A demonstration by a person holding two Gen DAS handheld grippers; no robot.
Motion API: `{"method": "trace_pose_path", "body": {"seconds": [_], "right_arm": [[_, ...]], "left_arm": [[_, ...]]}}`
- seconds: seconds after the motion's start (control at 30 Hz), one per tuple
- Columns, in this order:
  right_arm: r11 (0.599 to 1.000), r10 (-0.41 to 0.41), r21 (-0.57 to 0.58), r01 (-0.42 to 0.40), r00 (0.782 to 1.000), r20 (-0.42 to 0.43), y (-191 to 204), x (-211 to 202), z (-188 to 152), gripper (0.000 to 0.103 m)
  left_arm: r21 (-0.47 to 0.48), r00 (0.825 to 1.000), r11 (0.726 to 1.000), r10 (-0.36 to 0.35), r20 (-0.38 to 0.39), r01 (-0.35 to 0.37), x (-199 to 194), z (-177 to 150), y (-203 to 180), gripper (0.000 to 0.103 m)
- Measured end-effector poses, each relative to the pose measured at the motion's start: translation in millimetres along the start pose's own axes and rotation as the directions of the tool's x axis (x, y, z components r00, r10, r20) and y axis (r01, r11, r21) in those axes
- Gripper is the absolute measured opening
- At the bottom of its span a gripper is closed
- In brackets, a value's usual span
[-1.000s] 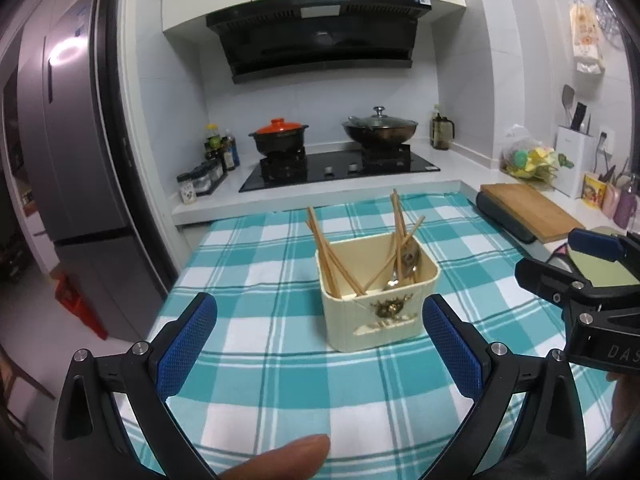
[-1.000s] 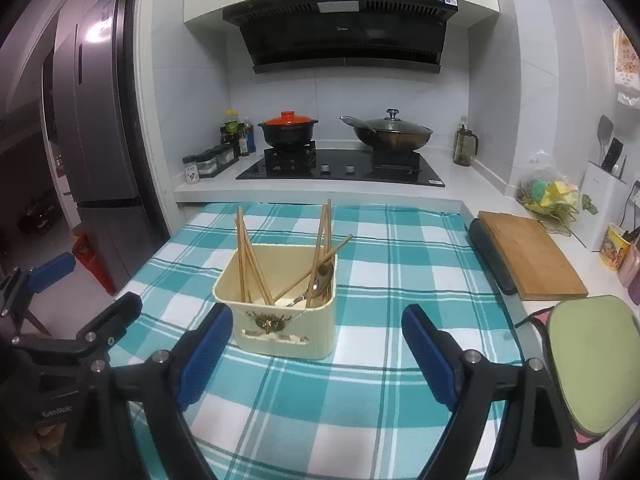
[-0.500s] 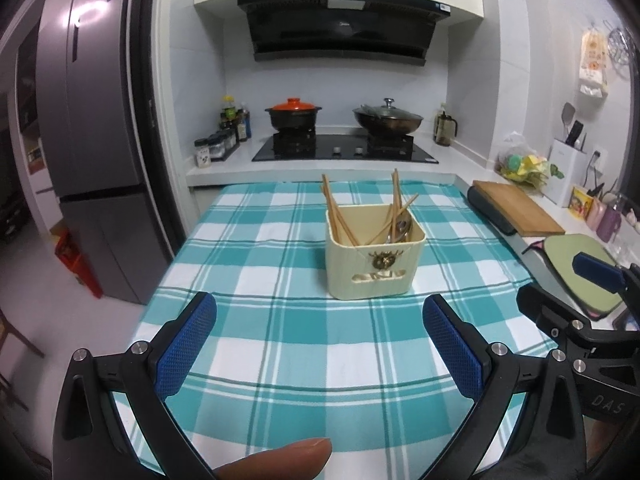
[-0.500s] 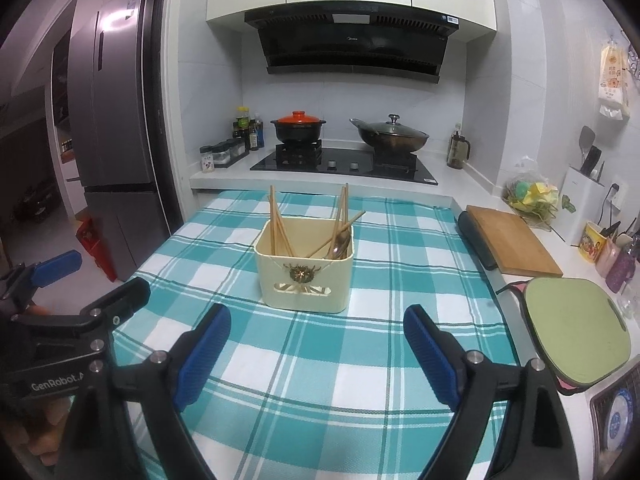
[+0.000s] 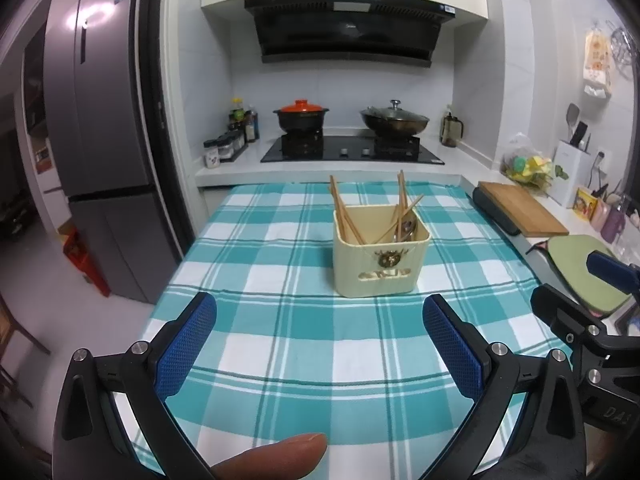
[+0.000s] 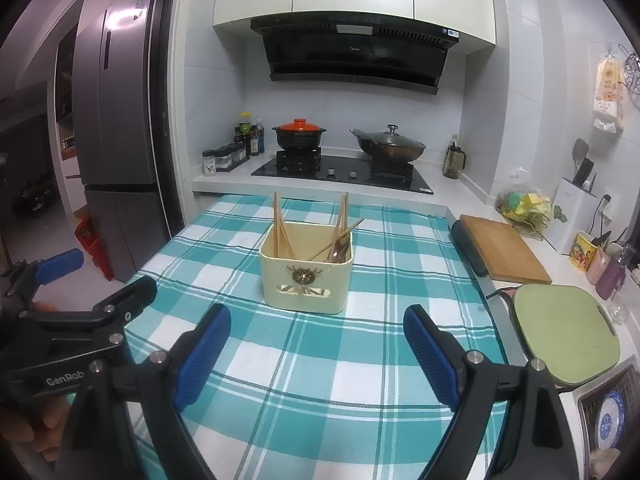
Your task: Organize utensils
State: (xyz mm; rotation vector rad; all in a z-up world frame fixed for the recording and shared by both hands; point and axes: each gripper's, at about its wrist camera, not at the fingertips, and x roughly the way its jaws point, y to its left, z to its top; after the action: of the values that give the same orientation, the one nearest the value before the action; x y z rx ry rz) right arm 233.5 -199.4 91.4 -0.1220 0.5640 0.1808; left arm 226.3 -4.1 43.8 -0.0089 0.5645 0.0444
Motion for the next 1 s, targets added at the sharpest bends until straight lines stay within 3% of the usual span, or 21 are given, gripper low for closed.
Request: {"method": "trace_pose_path", "body": {"seconds": [1.0], "right_arm": [[1.000,-0.001,-0.011,0.001,1.000,-0.013,1.3,1.0,0.7,0.090]], "left_arm": [[0.006,1.000,1.000,0.012,-0.021,-0.012,9.0,-2.0,0.2,0.103]]}}
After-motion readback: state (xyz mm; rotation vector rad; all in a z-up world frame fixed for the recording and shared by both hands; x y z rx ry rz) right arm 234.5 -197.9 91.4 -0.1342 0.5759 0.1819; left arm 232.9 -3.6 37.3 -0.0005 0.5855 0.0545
